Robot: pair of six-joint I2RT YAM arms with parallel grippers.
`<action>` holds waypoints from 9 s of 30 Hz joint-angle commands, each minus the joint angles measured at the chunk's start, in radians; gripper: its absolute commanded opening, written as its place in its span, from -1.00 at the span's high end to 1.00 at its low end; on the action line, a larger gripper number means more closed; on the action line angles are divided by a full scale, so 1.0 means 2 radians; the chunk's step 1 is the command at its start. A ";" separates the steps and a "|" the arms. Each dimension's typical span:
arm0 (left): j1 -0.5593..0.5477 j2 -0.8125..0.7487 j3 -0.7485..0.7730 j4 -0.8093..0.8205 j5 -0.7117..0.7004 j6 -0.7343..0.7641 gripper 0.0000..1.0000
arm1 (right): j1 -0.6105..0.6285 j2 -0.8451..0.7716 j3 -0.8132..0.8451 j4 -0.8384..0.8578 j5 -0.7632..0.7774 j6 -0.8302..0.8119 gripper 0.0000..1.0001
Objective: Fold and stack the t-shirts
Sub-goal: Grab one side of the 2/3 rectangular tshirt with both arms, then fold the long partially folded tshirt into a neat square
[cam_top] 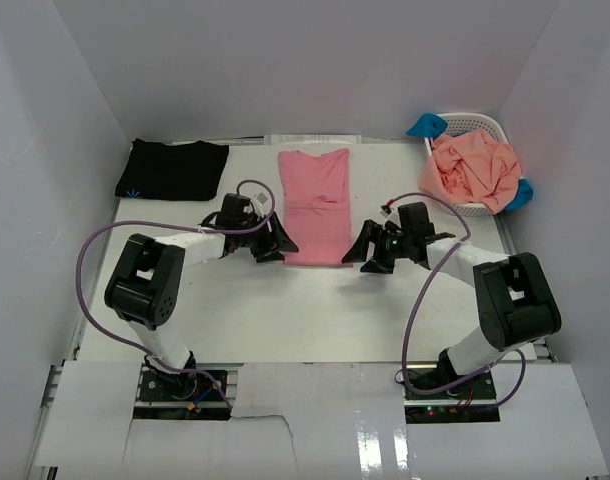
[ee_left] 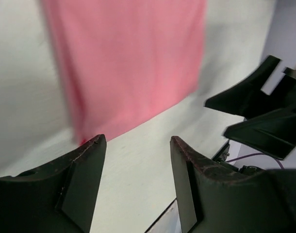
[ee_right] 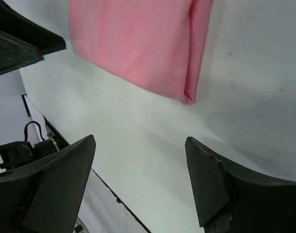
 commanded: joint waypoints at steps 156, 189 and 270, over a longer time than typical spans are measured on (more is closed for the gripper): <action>0.026 -0.076 0.155 -0.227 -0.038 -0.082 1.00 | 0.027 0.091 0.334 -0.295 0.007 -0.083 0.85; 0.068 0.167 0.380 -0.234 -0.037 -0.057 1.00 | -0.012 0.328 0.628 -0.351 -0.015 -0.105 0.85; 0.039 0.330 0.414 -0.022 0.022 0.042 1.00 | -0.040 0.398 0.421 0.075 -0.102 0.026 0.85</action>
